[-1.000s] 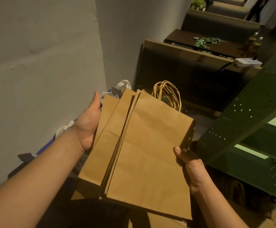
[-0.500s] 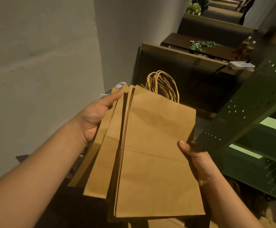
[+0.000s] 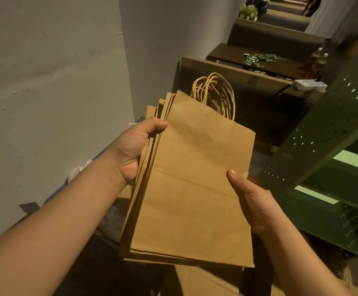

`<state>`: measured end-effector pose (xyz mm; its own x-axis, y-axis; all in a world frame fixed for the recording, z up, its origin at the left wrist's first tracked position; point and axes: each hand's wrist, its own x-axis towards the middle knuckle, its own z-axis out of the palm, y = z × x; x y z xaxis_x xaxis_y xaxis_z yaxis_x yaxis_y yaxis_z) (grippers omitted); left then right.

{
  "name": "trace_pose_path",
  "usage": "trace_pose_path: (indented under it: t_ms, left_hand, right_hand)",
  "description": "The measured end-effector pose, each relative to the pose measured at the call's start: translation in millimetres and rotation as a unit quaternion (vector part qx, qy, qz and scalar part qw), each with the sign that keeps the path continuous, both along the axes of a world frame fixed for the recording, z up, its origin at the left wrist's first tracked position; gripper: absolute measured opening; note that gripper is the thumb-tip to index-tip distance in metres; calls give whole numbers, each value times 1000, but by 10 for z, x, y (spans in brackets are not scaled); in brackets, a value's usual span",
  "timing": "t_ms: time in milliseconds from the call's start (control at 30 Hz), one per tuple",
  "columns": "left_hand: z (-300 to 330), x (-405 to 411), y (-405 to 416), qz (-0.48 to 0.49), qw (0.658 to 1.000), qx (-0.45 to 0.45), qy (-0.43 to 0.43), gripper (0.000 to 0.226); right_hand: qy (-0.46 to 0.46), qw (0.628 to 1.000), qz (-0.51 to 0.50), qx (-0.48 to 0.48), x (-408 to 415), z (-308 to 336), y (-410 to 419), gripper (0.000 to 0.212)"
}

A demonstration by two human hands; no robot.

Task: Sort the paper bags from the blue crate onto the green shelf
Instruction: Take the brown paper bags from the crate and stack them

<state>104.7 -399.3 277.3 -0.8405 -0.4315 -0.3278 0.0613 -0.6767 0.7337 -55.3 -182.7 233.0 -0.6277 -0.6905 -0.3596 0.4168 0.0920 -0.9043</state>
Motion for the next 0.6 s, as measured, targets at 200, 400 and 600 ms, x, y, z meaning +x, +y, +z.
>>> trace_pose_path:
  t_ms: [200, 400, 600]
  left_hand:
    - [-425, 100, 190, -23, 991, -63, -120, 50]
    - [-633, 121, 417, 56, 973, -126, -185, 58]
    - [-843, 70, 483, 45, 962, -129, -237, 52]
  right_hand:
    - [9, 996, -15, 87, 66, -121, 49, 26]
    - [12, 990, 13, 138, 180, -241, 84, 29]
    - [58, 985, 30, 162, 196, -375, 156, 30]
